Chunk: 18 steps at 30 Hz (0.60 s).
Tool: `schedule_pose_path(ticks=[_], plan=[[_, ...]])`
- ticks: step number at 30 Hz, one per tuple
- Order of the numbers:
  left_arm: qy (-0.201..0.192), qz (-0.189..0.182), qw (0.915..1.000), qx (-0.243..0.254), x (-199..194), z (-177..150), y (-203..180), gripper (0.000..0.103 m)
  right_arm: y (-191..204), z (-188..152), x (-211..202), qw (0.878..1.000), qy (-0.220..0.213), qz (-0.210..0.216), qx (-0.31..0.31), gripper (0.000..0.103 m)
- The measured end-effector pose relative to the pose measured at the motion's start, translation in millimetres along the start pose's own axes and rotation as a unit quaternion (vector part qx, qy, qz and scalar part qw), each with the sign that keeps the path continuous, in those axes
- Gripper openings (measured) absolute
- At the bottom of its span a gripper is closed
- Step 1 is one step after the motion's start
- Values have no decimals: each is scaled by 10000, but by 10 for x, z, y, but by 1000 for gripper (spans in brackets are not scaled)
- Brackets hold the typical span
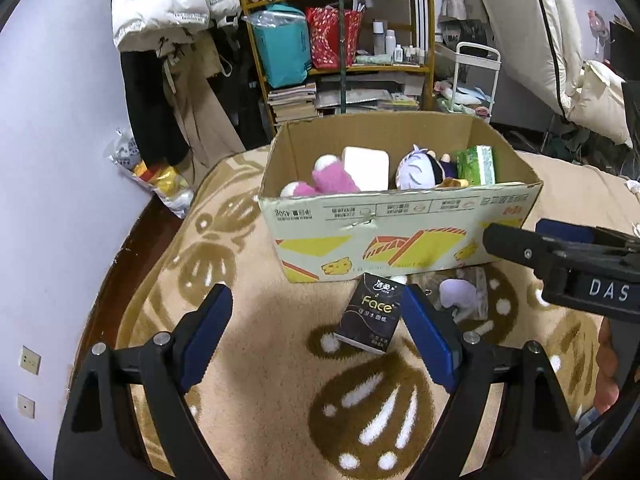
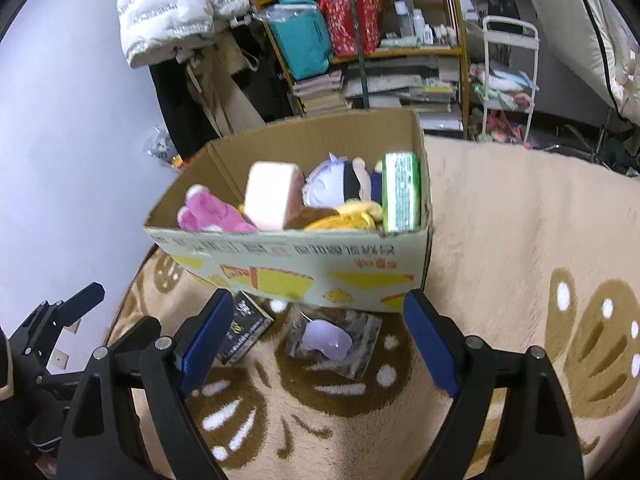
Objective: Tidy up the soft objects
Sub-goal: 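Lower both tools toward the black Face pack and the clear sponge bag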
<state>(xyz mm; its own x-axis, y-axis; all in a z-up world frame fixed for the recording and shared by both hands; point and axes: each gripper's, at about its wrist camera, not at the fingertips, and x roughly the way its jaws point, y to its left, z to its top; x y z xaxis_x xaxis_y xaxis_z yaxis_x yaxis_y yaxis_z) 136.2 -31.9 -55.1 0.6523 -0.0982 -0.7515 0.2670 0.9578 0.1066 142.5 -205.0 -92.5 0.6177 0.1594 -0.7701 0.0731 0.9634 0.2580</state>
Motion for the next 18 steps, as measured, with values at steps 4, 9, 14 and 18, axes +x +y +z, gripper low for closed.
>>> schedule_pose_path(ticks=[4,9,14,18], plan=[[237,-193,9994,-185,149,-24,42,85,-49,-22,143,9998,177,-30,97,91],[333,-169,9992,-163,271,-48,47,85,-80,-55,300,9991,396,-47,161,91],[401,-208,9987,-219,347,-64,60,85,-120,-99,450,9980,600,-96,198,91],[477,-220,9985,-179,414,-84,46,85,-138,-125,542,9971,716,-105,238,91]])
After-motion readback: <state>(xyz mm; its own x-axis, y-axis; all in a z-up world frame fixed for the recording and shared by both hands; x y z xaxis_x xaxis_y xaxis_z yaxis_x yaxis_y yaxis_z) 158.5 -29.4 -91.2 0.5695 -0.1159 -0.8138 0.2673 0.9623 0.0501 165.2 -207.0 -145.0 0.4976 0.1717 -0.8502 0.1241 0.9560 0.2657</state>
